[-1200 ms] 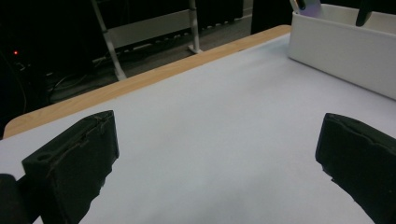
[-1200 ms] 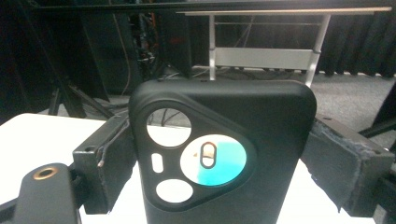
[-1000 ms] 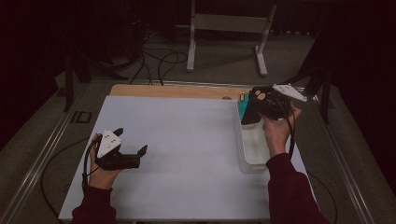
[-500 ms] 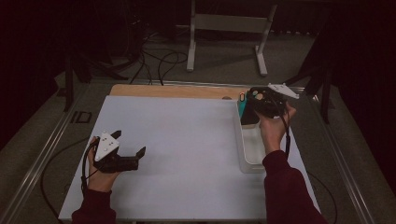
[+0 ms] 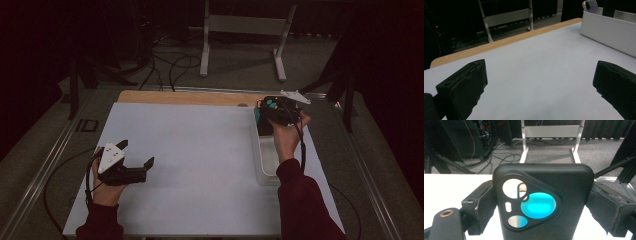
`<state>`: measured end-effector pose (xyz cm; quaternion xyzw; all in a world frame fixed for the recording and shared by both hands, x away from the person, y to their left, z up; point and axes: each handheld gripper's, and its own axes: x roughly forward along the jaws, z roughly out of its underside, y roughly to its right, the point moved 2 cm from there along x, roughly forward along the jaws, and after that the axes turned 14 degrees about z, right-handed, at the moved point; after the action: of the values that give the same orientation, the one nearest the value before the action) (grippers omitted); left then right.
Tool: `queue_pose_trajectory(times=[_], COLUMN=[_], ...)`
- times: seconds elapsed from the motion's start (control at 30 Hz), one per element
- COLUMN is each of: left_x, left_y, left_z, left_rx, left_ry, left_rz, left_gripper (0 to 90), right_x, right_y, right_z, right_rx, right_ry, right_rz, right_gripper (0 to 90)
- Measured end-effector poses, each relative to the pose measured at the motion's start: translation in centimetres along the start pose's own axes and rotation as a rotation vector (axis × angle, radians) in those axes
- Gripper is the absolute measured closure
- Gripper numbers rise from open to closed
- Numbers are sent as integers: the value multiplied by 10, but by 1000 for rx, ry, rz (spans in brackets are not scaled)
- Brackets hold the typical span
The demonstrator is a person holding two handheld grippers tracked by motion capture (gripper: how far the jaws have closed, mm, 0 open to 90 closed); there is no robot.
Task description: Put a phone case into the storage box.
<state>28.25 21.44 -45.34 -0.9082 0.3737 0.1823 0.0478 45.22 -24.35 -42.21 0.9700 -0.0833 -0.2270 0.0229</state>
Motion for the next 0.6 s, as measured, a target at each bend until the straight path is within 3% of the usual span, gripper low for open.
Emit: queue_pose_trajectory(times=[0.37, 0.6], left_x=[1, 1], left_y=[2, 2], left_z=[-1, -2], left_rx=[2, 0], left_ry=[7, 11], left_rz=[6, 6], left_gripper=[0, 0], right_x=[21, 29], right_y=[-9, -11], right_z=[12, 12], right_rx=[-37, -49], right_ry=[-99, -104], right_rz=[37, 49], right_gripper=[123, 120])
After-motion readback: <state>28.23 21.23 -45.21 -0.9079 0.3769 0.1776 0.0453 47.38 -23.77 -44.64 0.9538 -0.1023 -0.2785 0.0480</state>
